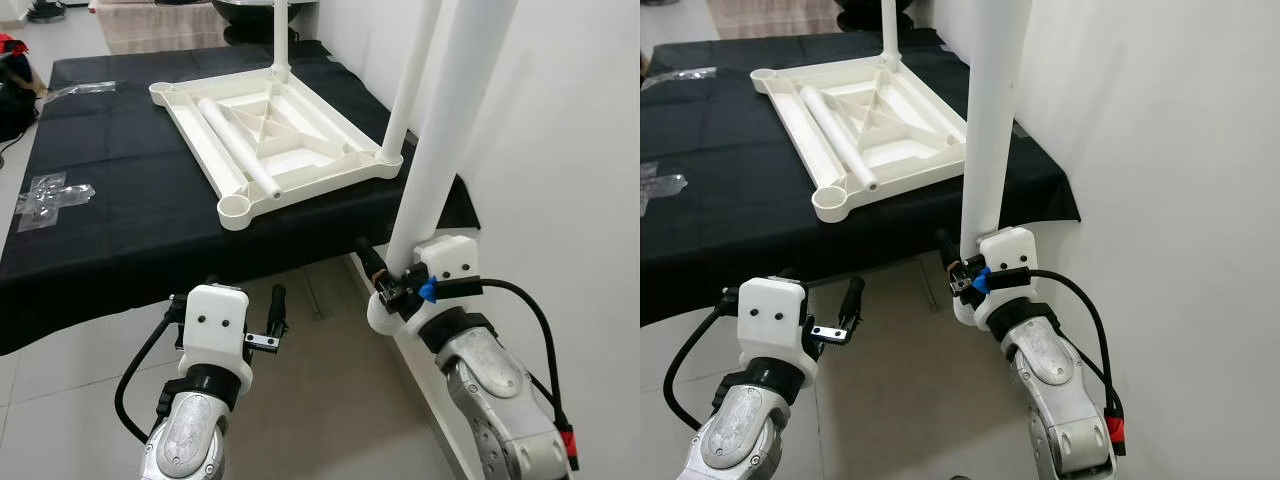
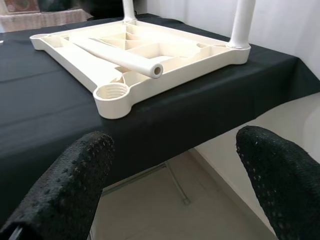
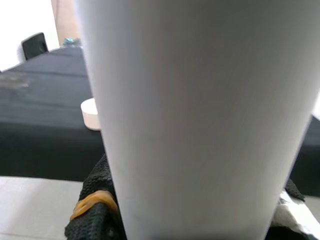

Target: Building children table

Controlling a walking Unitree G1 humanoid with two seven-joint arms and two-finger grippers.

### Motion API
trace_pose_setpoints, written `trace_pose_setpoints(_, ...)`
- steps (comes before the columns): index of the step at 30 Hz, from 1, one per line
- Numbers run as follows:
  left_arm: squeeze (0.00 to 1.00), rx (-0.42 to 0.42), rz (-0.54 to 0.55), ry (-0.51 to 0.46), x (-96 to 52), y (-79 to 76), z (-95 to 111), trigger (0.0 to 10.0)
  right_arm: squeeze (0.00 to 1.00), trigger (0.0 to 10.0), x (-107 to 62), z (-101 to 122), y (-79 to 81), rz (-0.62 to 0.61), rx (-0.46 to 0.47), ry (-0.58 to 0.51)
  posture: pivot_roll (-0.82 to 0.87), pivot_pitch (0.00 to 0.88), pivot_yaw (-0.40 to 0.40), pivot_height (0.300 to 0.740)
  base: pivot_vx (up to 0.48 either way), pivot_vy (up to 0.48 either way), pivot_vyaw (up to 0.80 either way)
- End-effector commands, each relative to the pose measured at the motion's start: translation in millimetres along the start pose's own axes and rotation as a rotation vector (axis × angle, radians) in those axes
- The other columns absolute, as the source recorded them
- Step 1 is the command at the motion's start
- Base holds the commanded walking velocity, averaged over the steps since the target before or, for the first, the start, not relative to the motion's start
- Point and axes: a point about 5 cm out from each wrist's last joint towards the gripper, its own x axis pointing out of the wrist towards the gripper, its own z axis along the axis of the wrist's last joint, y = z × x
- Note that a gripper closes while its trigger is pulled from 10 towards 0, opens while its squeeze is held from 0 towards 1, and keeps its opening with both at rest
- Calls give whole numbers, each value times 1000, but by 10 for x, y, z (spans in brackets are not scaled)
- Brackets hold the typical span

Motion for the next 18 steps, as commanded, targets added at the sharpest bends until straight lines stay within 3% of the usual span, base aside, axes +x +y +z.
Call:
trace_pose_setpoints(1,0,7,-8,10,-15,-7,-25,10000,0,10000,-14,-3,29,7,-4,6,24,120,-76,740,0,0,0)
trace_pose_setpoints(4,0,38,-21,12,-35,-6,-56,10000,0,10000,-43,-65,39,-1,-5,32,28,116,-73,740,0,0,0)
trace_pose_setpoints(8,0,200,-88,10,-132,53,-200,10000,0,10000,-132,-225,10,-7,-33,88,30,112,-70,740,0,0,0)
trace_pose_setpoints(18,0,231,-150,36,-141,59,-357,10000,0,10000,-235,-395,-17,48,-67,137,30,100,-66,740,0,0,0)
